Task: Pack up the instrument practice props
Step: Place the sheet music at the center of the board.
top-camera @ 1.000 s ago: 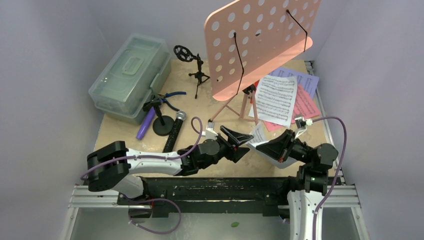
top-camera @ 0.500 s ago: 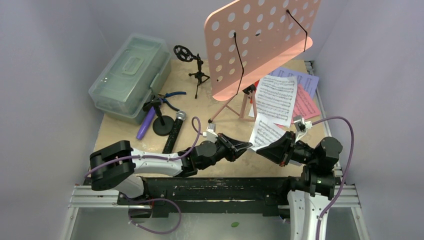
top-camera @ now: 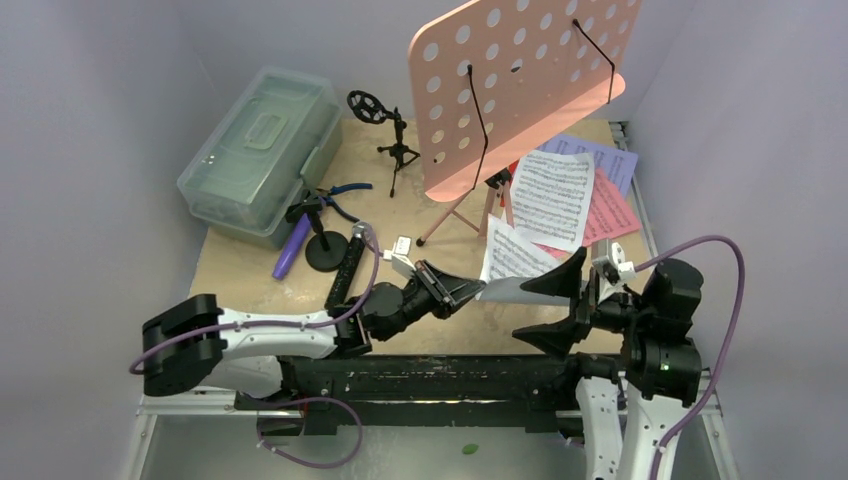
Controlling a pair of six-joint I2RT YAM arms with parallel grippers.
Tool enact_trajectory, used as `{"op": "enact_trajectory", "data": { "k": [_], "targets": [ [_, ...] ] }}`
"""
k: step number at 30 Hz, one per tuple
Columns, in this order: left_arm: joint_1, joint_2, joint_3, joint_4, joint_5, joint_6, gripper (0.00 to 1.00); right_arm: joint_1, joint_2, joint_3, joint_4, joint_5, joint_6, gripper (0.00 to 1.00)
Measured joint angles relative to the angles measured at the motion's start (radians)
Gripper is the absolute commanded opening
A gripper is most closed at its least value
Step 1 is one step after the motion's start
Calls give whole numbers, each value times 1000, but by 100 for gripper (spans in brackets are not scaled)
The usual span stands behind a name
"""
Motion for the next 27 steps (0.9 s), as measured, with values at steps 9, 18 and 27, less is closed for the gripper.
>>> {"op": "enact_trajectory", "data": {
  "k": [9,18,27],
  "targets": [
    [16,-332,-57,-235,-82,434,0,0,54,111,-98,-4,-200,99],
    [18,-443,28,-563,-64,995,0,0,92,233,-111,82,-337,99],
    [17,-352,167,-665,107,1415,0,1,294,239,-235,223,-644,99]
  ]
}}
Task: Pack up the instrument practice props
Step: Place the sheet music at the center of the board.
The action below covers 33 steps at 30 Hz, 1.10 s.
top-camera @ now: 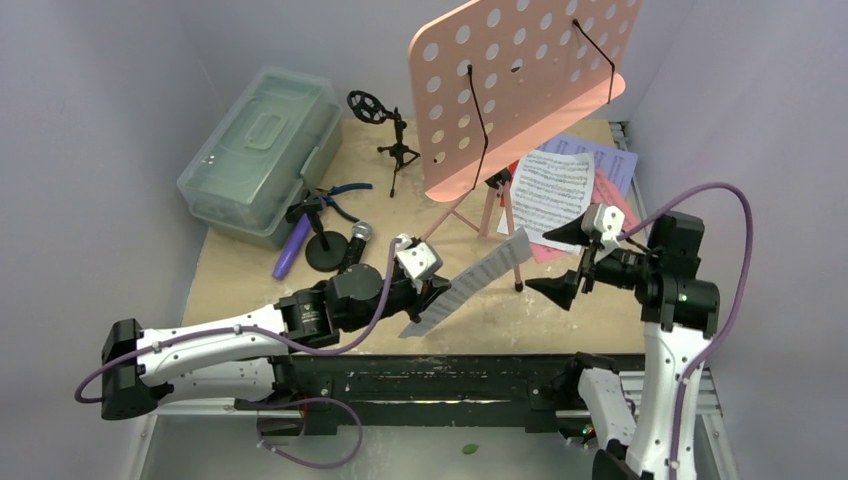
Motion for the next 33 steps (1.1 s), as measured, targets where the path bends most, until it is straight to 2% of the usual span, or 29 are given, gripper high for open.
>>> {"op": "enact_trajectory", "data": {
  "k": [7,13,18,21,25,28,31,32,33],
  "targets": [
    [0,48,114,-94,60,203,0,0,152,10,-119,98,-299,99],
    [0,52,135,-125,89,268,0,0,166,9,-168,107,-464,97],
    [0,52,135,-119,109,277,0,8,192,-12,-231,81,-563,75],
    [0,52,134,-111,117,277,0,22,219,-27,-247,79,-583,59],
    [0,53,135,-77,120,277,0,54,253,-40,-254,78,-589,28],
    [0,56,134,-61,119,277,0,80,262,-41,-259,75,-587,0],
    [0,58,134,-55,114,276,0,93,266,-40,-266,73,-573,0],
    [0,58,134,-54,107,276,5,93,267,-39,-266,75,-565,0],
    [0,58,132,-51,95,276,18,93,269,-34,-263,84,-549,0]
  ]
}}
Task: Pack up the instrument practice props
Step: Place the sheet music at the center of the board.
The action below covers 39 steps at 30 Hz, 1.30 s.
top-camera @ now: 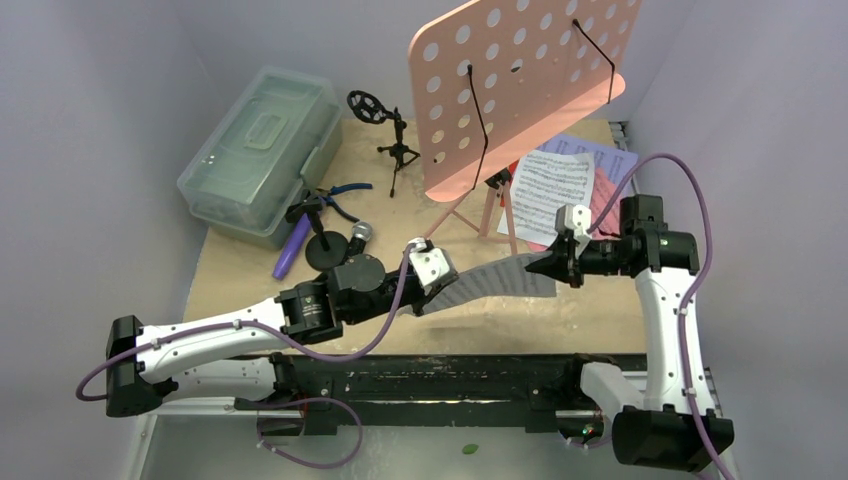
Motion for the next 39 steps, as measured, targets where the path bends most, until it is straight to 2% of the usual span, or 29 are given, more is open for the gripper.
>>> {"op": "enact_trajectory", "data": {
  "k": [1,3,6,10,14,17,23,27,32,39],
  "targets": [
    [0,0,-2,2,-11,0,39,1,3,6,9,8,27,0],
    [0,-1,-7,-2,-45,11,58,3,5,19,74,52,144,0],
    [0,-14,-21,-22,-127,27,76,0,3,22,207,177,332,0],
    [0,-72,-84,-43,-259,70,89,-35,-26,-1,358,371,492,0],
    [0,-146,-171,-56,-373,116,90,-76,-85,-32,475,594,562,0],
    [0,-157,-179,-85,-420,143,90,-101,-108,-58,595,768,592,0],
    [0,-174,-191,-119,-479,193,92,-135,-16,-110,848,985,665,0],
    [0,-256,-226,-143,-495,205,96,-137,134,-133,1022,1047,735,0],
    [0,-364,-265,-141,-516,208,97,-137,293,-140,1177,1048,808,0],
    [21,-357,-267,-137,-526,208,97,-137,573,13,1241,1026,932,2]
  ]
}}
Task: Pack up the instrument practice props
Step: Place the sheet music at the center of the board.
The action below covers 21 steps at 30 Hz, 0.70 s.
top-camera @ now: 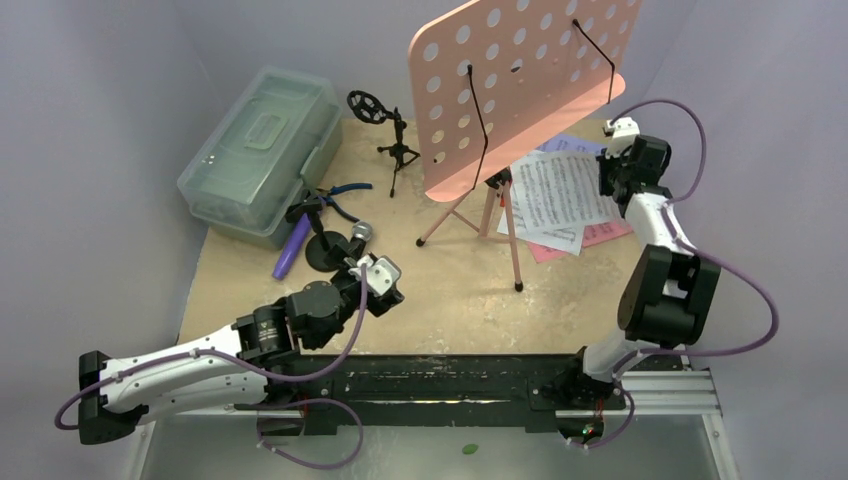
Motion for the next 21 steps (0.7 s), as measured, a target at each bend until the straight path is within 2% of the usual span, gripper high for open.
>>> {"op": "enact_trajectory", "data": {
  "k": [2,4,6,8,13,16,21],
  "targets": [
    [4,15,0,-2,1,0,97,0,62,47,9,-4,29,10],
    [5,23,0,-2,1,0,97,0,113,84,19,-4,59,27],
    [7,23,-1,-1,1,0,97,3,150,108,29,2,85,52],
    [10,23,-1,1,2,0,97,4,180,126,35,27,109,72],
    [18,23,-8,1,2,0,97,6,199,137,42,93,145,88],
    [21,23,-12,1,3,0,97,6,140,86,62,113,152,96],
    [35,23,-12,1,8,-6,98,6,-70,-23,25,67,138,99]
  ]
}}
